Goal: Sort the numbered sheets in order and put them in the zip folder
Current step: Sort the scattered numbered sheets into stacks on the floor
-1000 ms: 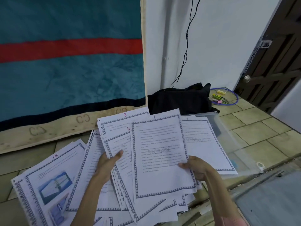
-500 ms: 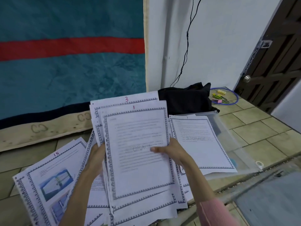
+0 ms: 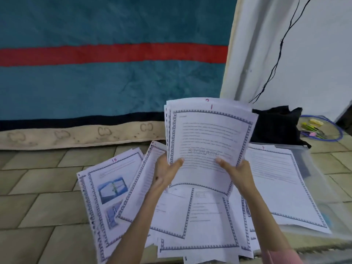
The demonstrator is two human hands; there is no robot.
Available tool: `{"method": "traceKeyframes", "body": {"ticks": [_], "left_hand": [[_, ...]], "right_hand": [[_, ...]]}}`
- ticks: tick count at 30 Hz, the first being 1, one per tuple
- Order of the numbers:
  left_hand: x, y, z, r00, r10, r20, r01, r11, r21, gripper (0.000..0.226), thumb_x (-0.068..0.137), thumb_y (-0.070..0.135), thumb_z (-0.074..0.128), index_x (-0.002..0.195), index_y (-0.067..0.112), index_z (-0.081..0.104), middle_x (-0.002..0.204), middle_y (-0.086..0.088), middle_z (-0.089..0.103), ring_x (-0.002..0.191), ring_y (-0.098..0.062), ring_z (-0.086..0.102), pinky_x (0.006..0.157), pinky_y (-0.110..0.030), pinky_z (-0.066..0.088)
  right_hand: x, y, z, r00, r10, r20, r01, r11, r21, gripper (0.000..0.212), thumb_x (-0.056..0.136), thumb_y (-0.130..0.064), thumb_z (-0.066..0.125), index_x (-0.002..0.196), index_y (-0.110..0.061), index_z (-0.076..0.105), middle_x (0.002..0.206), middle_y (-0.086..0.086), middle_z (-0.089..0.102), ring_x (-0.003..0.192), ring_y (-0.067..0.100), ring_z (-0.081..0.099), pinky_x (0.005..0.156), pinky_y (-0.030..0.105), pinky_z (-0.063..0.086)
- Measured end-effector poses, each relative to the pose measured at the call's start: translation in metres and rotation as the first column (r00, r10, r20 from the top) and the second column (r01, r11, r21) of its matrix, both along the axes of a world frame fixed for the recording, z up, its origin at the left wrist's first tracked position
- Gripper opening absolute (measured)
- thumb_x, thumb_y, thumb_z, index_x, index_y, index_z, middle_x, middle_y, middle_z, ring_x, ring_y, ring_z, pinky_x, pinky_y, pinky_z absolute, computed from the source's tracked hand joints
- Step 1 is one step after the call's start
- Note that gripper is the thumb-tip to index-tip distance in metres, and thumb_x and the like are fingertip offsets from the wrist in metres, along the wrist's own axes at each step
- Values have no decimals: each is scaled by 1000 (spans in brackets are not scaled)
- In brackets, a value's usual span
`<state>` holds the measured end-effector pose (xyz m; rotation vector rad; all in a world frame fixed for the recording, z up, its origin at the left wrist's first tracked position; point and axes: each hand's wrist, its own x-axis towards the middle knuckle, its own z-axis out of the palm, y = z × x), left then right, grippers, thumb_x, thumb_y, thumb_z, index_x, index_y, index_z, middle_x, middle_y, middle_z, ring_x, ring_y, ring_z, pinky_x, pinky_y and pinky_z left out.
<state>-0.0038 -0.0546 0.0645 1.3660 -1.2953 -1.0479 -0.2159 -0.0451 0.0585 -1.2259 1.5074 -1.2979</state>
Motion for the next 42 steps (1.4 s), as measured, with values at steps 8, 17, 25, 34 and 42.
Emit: {"method": "traceKeyframes", "body": {"ticks": [8,17,25,34,42], "left_hand": [[71,1,-35,851,193,489,-332,918,216,55,87,37,62,133,11,47,134,-11,51,122,-29,49,97,-36,42],[73,5,-41,895,2,446,-193,903,384,28,87,19,63,109,1,64,113,-15,65,101,-27,60,59,-16,38],[70,1,-19,965,31,261,-129,922,364,29,94,13,50,122,11,55,121,0,54,107,-24,55,87,-24,41],[-1,16,0,988,-91,-126,125,944,305,59,94,59,11,131,34,49,134,3,48,119,-24,49,103,-48,39],[-1,24,-33,975,-102,199,33,946,323,38,97,35,43,129,17,53,119,6,52,119,-13,50,101,-24,37]], "right_hand": [[-62,4,3,977,-199,-74,206,972,108,28,81,-18,72,101,-1,64,91,16,64,65,17,58,50,21,49],[-124,32,-11,880,-338,-335,447,830,335,46,67,-29,81,93,5,64,91,27,65,82,36,63,75,44,50],[-153,34,-27,687,-280,-671,660,628,413,60,68,-14,83,114,12,54,103,30,60,96,44,57,86,52,48],[11,27,42,996,33,-88,-19,988,155,61,91,-43,48,144,-29,21,113,-3,57,105,21,58,91,44,48],[25,21,27,815,179,-551,-119,982,145,72,80,14,39,135,-32,45,123,10,61,99,19,65,50,8,39]]}}
